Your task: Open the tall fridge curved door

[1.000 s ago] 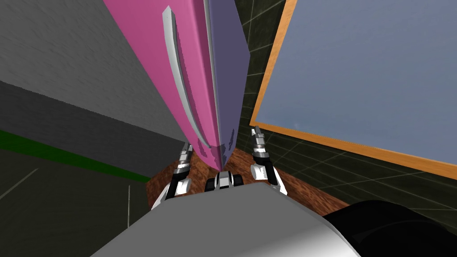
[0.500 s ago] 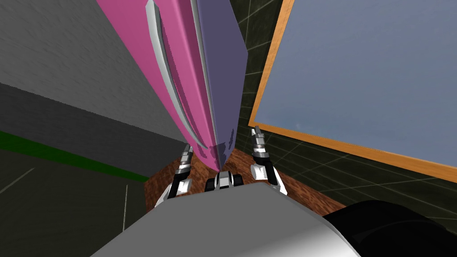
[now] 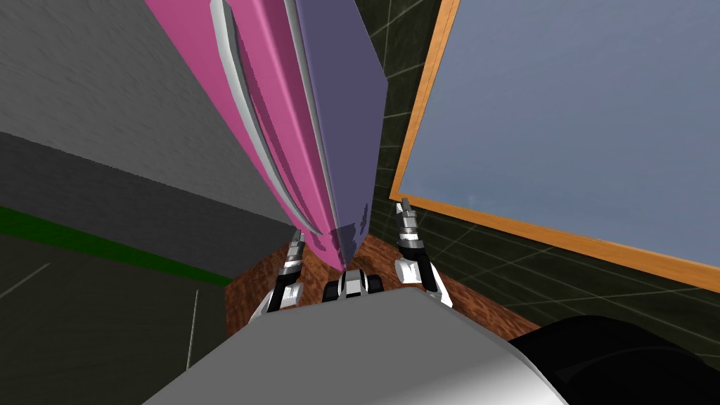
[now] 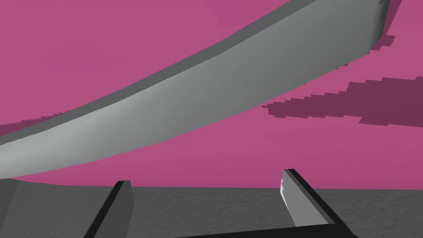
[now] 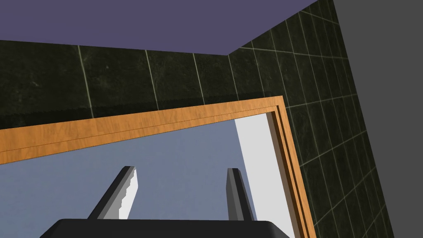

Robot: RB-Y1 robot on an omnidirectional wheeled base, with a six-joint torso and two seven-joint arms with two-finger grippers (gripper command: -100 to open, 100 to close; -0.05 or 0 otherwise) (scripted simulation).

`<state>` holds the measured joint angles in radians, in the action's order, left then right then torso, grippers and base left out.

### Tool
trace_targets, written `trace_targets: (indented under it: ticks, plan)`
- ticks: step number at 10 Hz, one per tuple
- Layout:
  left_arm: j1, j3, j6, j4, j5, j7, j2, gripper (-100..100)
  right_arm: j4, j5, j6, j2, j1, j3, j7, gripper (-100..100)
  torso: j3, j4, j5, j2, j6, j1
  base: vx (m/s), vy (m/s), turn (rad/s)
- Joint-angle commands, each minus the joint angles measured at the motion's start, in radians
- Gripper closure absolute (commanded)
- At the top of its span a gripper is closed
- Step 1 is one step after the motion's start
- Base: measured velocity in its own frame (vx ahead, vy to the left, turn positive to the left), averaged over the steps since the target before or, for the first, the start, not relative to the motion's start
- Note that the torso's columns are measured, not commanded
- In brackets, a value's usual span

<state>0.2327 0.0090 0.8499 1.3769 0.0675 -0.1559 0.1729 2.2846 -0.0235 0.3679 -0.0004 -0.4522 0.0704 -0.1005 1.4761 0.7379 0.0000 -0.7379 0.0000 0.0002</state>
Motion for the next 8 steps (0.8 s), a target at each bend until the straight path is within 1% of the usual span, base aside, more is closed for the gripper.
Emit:
trace_targets:
  ticks: [1, 2, 3, 4, 5, 7, 8]
  plan:
    - [-0.018, 0.002, 0.025, -0.068, 0.003, -0.012, 0.003, -100, 0.000, 0.000, 0.000, 0.000, 0.000, 0.000, 0.000, 0, 0.000, 0.000, 0.000, 0.000, 0.000, -0.001, 0.003, -0.077, 0.017]
    - [-0.033, 0.003, 0.045, -0.095, 0.006, -0.023, 0.006, -100, 0.000, 0.000, 0.000, 0.000, 0.000, 0.000, 0.000, 0, 0.000, 0.000, 0.000, -0.001, 0.000, 0.000, 0.002, -0.083, 0.030]
    - [-0.033, 0.003, 0.045, -0.117, 0.006, -0.023, 0.006, -100, 0.000, 0.000, 0.000, 0.000, 0.000, 0.000, 0.000, 0, 0.000, 0.000, 0.000, 0.000, 0.000, 0.000, 0.010, -0.068, 0.015]
    - [-0.048, 0.005, 0.064, -0.145, 0.009, -0.033, 0.010, -100, 0.000, 0.000, 0.000, 0.000, 0.000, 0.000, 0.000, 0, 0.000, 0.000, 0.000, 0.000, 0.000, 0.001, 0.013, -0.081, 0.021]
    - [-0.048, 0.005, 0.064, -0.165, 0.009, -0.033, 0.010, -100, 0.000, 0.000, 0.000, 0.000, 0.000, 0.000, 0.000, 0, 0.000, 0.000, 0.000, 0.000, 0.000, 0.000, 0.016, -0.069, 0.014]
    - [-0.076, 0.008, 0.101, -0.239, 0.014, -0.053, 0.018, -100, 0.000, 0.000, 0.000, 0.000, 0.000, 0.000, 0.000, 0, 0.000, 0.000, 0.000, 0.000, 0.000, 0.000, 0.023, -0.090, 0.035]
    - [-0.076, 0.008, 0.101, -0.255, 0.014, -0.053, 0.018, -100, 0.000, 0.000, 0.000, 0.000, 0.000, 0.000, 0.000, 0, 0.000, 0.000, 0.000, 0.000, 0.000, -0.002, 0.006, -0.089, 0.017]
